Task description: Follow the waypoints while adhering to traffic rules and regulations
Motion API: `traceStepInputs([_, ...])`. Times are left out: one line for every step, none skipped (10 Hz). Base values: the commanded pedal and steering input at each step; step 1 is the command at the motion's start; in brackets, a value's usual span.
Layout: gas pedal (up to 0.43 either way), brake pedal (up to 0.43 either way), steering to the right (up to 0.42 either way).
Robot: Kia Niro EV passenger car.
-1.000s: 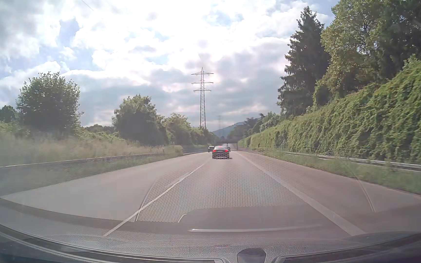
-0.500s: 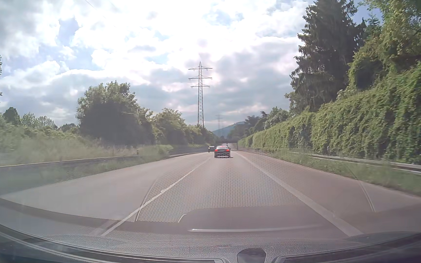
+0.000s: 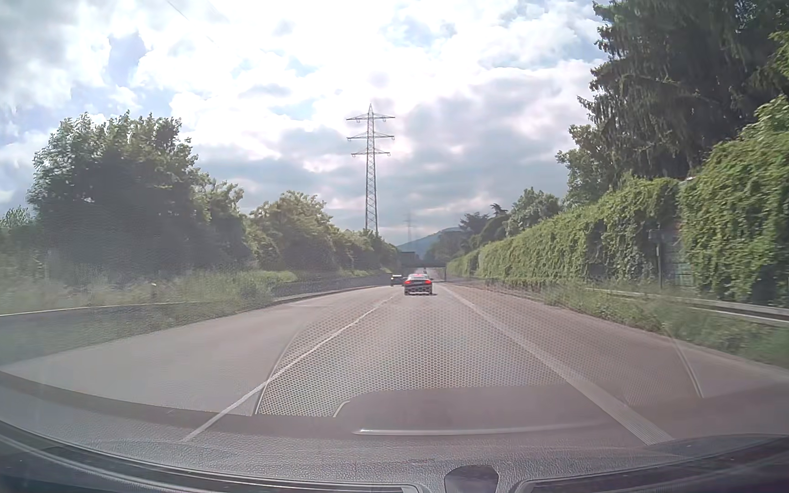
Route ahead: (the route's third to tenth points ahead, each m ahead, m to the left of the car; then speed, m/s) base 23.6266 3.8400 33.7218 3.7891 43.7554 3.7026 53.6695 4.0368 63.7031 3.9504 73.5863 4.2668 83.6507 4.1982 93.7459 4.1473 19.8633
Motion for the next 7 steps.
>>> traceStepInputs([0.130,0.000,-0.001])
traceStepInputs([0.130,0.000,-0.001])
traceStepInputs([0.130,0.000,-0.001])
traceStepInputs([0.130,0.000,-0.001])
traceStepInputs([0.130,0.000,-0.001])
traceStepInputs([0.130,0.000,-0.001])
traceStepInputs([0.130,0.000,-0.001])
